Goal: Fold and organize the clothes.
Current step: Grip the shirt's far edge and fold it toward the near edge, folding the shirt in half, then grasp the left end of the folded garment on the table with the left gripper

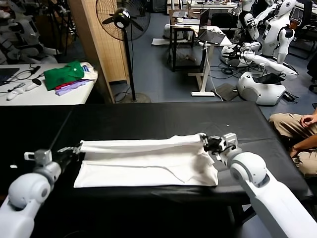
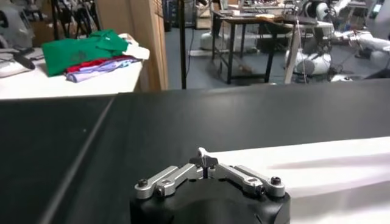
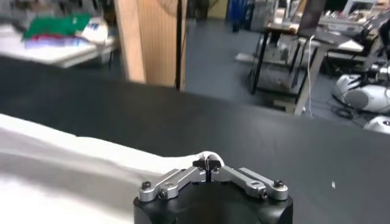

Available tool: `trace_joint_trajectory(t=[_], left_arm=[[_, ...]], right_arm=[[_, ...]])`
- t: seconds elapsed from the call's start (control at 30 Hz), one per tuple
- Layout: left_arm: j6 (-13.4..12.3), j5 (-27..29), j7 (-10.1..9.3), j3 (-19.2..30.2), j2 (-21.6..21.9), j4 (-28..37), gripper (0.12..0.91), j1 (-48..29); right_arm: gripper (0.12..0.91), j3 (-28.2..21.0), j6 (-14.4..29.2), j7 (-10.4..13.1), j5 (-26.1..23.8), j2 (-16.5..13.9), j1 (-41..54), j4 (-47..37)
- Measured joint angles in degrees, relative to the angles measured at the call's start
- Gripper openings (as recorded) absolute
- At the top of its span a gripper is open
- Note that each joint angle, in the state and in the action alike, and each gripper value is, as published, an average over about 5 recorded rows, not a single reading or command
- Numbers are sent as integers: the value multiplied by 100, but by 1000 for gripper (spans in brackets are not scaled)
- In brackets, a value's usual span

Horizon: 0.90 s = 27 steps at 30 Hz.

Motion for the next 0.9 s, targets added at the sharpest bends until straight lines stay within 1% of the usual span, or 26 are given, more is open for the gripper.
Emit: trace_joint_trajectory(t=[0.13, 0.27, 0.33, 0.37, 0.43, 0.47, 0.63, 0.67, 0.7, 0.73, 0.77, 0.8, 0.83, 0.9], left_arm=[[-29, 174, 43, -67, -56, -136, 128, 317], [8, 269, 112, -131, -96, -276, 128, 560], [35, 322, 121, -153, -106, -333, 129, 651], [44, 346, 115, -163, -113, -360, 140, 686], [59, 367, 98, -186, -129, -410, 196, 737], [69, 368, 88, -200, -135, -438, 240, 756], [145, 310, 50, -279, -160, -620, 519, 810], [163, 278, 41, -296, -170, -661, 570, 808], [177, 240, 32, -310, -182, -697, 634, 798], [185, 192, 20, -320, -197, -725, 681, 780], [194, 126, -4, -322, -216, -741, 717, 751], [208, 42, -39, -316, -239, -744, 755, 707], [230, -62, -87, -301, -264, -729, 777, 649], [293, -338, -206, -250, -322, -644, 793, 485]], right_arm=[[122, 31, 0, -30, -34, -21, -146, 116], [122, 78, 0, -122, -171, -57, -307, 226], [127, 119, 1, -140, -237, -89, -413, 292], [143, 146, 1, -142, -264, -106, -475, 329], [210, 208, 2, -136, -301, -134, -611, 405], [257, 240, 2, -131, -306, -143, -679, 441], [506, 435, 2, -72, -269, -141, -999, 620], [573, 474, 2, -32, -250, -127, -1036, 641], [623, 506, 3, 26, -243, -104, -1059, 651], [668, 529, 3, 94, -250, -69, -1065, 644], [718, 542, 3, 156, -281, -25, -1052, 618], [750, 544, 3, 208, -331, 29, -1023, 577], [768, 535, 17, 246, -387, 97, -976, 512], [792, 500, 111, 280, -473, 256, -846, 336]])
